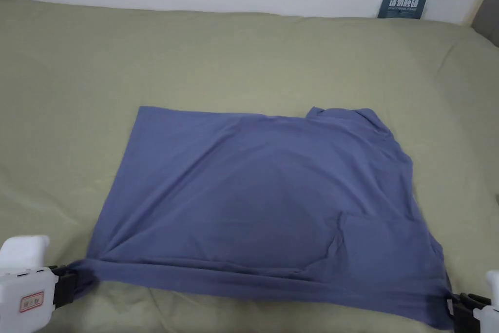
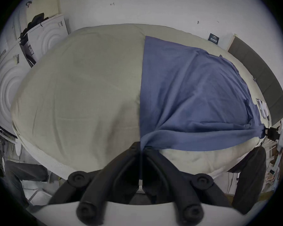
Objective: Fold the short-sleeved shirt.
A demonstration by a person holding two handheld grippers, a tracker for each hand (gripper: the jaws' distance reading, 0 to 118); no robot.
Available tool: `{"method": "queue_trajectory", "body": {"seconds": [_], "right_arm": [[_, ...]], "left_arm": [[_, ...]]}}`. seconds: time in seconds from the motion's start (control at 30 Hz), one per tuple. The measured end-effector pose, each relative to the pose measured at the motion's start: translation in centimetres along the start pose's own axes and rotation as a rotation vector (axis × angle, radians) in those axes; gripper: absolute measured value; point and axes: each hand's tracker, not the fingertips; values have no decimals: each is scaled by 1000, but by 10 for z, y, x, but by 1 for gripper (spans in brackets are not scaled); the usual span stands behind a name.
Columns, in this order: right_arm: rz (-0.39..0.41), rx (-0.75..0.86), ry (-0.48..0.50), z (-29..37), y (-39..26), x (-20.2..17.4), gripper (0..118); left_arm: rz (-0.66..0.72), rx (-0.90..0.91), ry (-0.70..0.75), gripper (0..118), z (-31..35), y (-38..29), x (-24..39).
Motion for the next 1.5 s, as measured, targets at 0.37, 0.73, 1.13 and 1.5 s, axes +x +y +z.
{"method": "queue_trajectory", "body": {"seconds": [0.37, 0.73, 1.13, 1.5], "right_arm": [[59, 203, -13, 9, 115, -7, 0], [68, 106, -51, -97, 206, -11, 0], [-62, 85, 10, -93, 175, 8, 104], [-12, 100, -62, -38, 107, 10, 0]], "left_arm": [[-31, 71, -38, 1, 6, 89, 1], [-27, 13, -24, 1, -85, 187, 20], [63, 44, -9, 115, -85, 157, 6], [41, -15, -47, 46, -72, 103, -2]]}}
